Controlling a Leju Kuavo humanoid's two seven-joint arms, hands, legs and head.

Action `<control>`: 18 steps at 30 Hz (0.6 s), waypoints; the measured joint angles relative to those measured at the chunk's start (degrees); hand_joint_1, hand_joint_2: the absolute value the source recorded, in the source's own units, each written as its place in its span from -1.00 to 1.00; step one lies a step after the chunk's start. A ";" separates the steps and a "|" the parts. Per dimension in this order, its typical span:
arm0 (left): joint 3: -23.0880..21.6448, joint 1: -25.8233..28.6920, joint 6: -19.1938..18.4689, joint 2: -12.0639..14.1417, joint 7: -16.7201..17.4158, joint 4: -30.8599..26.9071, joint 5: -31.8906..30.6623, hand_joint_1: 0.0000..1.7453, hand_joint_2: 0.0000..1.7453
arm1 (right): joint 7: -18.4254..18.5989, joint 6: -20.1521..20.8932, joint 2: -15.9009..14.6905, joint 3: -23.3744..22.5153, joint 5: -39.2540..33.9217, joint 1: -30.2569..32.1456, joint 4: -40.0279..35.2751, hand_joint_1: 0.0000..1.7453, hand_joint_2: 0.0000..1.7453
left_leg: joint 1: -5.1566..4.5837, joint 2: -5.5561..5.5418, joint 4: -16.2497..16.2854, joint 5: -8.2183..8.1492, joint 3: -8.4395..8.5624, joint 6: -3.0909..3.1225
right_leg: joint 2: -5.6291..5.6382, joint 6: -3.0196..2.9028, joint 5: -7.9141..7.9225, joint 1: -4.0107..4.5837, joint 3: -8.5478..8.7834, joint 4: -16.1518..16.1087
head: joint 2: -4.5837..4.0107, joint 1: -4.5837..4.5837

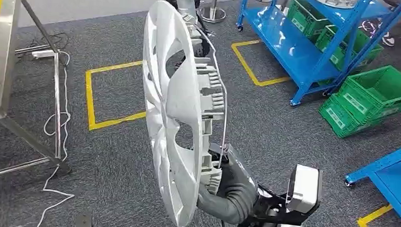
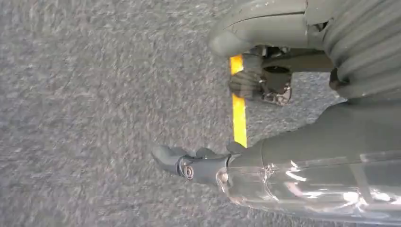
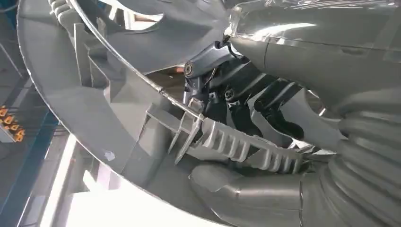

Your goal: Take the parts from the cabinet and place them on the table.

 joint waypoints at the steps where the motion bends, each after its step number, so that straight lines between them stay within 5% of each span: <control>1: 0.00 0.01 0.00 -0.02 0.00 0.00 0.00 -1.00 1.00 | 0.00 0.00 0.00 0.00 0.00 0.02 0.00 1.00 1.00 | -0.10 -0.03 0.11 0.47 -0.70 0.01 | 0.03 0.12 -1.48 0.01 -0.79 3.67 | 0.00 0.07; 3: 0.00 0.06 0.00 -0.02 0.02 0.02 0.00 -1.00 1.00 | 0.00 0.00 -0.02 0.00 -0.02 0.12 0.02 1.00 1.00 | -0.19 -0.03 0.59 1.19 -2.22 -0.07 | 0.03 0.09 0.43 0.03 0.61 4.53 | 0.00 0.24; 5: 0.00 0.06 0.00 -0.04 0.02 0.02 0.00 -1.00 1.00 | 0.00 0.00 -0.04 0.00 0.00 0.10 0.02 1.00 1.00 | -0.22 -0.08 1.42 1.68 -3.57 -0.26 | 0.04 -0.29 4.80 0.10 6.22 -3.81 | 0.00 0.44; 6: 0.00 0.06 0.00 -0.06 0.02 0.00 0.00 -1.00 1.00 | 0.00 0.00 -0.04 0.00 0.00 0.09 0.02 1.00 1.00 | -0.25 -0.13 1.83 1.79 -3.90 -0.39 | 0.13 -0.70 5.78 0.16 9.58 -9.13 | 0.00 0.72; 7: 0.00 0.04 0.00 -0.15 0.02 0.00 0.00 -1.00 1.00 | 0.00 0.00 -0.05 0.00 0.00 0.00 0.00 1.00 1.00 | -0.51 -0.10 2.14 1.95 -4.40 -0.60 | 0.19 -1.13 4.60 0.34 11.88 -12.93 | 0.00 1.01; 8: 0.00 0.03 0.00 -0.22 0.00 0.00 0.00 -1.00 1.00 | -0.02 0.00 -0.07 -0.02 0.00 -0.03 -0.04 1.00 1.00 | -0.49 0.00 2.29 2.40 -4.70 -1.00 | 0.19 -1.27 4.53 0.35 12.35 -14.23 | 0.00 0.94; 11: 0.00 0.21 0.00 -0.39 0.02 0.02 -0.02 -1.00 1.00 | -0.02 0.04 -0.04 0.00 -0.02 -0.12 -0.02 1.00 1.00 | -0.36 0.20 2.28 3.59 -5.35 -2.09 | 0.19 -2.18 5.29 0.55 11.65 -14.70 | 0.00 1.14; 13: -0.02 0.24 0.02 -0.37 0.02 0.02 -0.02 -1.00 1.00 | 0.00 0.04 0.07 0.02 0.00 -0.20 0.04 1.00 1.00 | -0.16 0.24 4.99 -0.36 -6.78 -2.62 | -0.29 -3.10 6.46 0.12 10.81 -15.09 | 0.00 0.83; 15: -0.02 0.25 0.02 -0.37 0.02 0.02 0.00 -1.00 1.00 | 0.00 0.04 0.11 0.07 -0.02 -0.19 0.04 1.00 1.00 | 0.47 0.19 13.92 -6.97 -9.57 -3.28 | -0.41 -3.28 7.36 0.21 9.29 -14.68 | 0.00 -0.09; 16: -0.02 0.27 0.02 -0.37 0.02 0.02 0.00 -1.00 1.00 | 0.00 0.00 0.09 0.07 -0.02 -0.20 0.07 1.00 1.00 | 0.69 0.20 17.95 -8.75 -10.70 -3.57 | -0.51 -3.23 7.78 0.24 8.46 -14.45 | 0.00 -0.24; 18: -0.02 0.32 0.02 -0.37 0.02 0.02 0.00 -1.00 1.00 | 0.00 -0.04 0.11 0.11 -0.02 -0.19 0.28 1.00 1.00 | 1.19 0.25 20.46 -7.39 -10.17 -4.08 | -0.60 -3.01 8.41 0.20 6.69 -13.80 | 0.00 -0.46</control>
